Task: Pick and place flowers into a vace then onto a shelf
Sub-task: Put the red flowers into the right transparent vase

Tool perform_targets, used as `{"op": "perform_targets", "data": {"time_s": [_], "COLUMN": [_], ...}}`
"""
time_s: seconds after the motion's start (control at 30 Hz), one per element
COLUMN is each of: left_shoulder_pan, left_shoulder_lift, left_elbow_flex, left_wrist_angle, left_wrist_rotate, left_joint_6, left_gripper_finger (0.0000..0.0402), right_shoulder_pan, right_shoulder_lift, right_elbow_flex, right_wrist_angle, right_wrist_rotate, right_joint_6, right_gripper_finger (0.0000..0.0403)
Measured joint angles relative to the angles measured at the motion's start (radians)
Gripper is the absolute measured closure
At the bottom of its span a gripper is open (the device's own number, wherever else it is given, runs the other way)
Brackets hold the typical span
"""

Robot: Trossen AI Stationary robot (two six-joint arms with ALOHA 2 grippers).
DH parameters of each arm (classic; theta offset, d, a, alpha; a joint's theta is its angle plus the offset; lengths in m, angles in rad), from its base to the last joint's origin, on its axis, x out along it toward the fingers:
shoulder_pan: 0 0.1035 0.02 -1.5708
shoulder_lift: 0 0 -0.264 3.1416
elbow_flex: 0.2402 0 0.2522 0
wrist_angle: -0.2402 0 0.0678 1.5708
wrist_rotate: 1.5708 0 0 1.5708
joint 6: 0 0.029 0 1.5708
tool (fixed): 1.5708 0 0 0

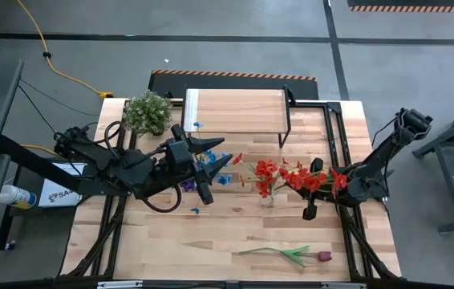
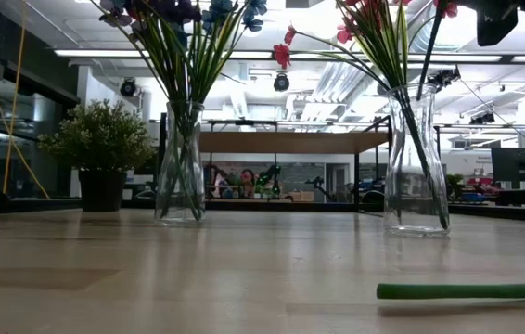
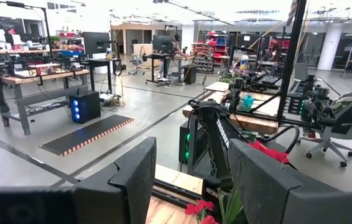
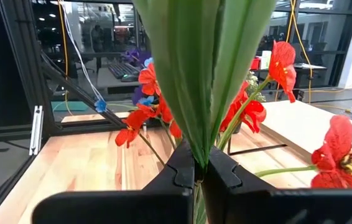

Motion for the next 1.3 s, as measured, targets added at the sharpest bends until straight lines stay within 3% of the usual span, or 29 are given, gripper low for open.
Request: {"op": "perform_targets", "data": {"time_s": [0.6,1.3], "left_shoulder_pan": [0.0,0.0], "left_shoulder_lift": [0.0,0.0], "left_elbow_flex": [0.0,0.0], "left_wrist_angle": [0.0,-0.002], "left_wrist_rotate": [-0.001,-0.003], "left_joint_6": [0.0,0.0], "left_gripper_finger": [0.017,0.017], "right_shoulder_pan": [0.0,-0.001], "right_shoulder_lift": [0.0,0.0], "right_elbow_flex": [0.0,0.0], "right_wrist_angle": [-0.005,-0.068], "right_wrist_rotate": [-0.023,-0.071], "right_joint_6": [0.001,0.072], "right_gripper_finger": [0.0401,0.0365]}}
